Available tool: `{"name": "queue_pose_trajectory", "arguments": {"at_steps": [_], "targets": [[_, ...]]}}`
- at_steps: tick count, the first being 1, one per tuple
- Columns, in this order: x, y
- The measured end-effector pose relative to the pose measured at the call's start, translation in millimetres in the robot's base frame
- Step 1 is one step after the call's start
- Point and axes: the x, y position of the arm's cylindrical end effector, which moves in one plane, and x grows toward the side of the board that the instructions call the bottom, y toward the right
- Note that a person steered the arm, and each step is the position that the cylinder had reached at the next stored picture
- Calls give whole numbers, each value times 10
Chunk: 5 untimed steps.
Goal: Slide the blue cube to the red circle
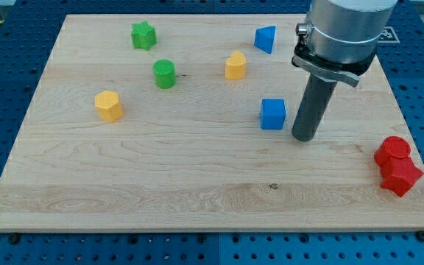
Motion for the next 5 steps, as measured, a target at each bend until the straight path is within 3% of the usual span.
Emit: {"name": "queue_pose_trajectory", "arguments": {"at_steps": [2,3,4,5], "targets": [[-19,-1276],[-280,-1256],[-339,-574],[-334,-288]]}}
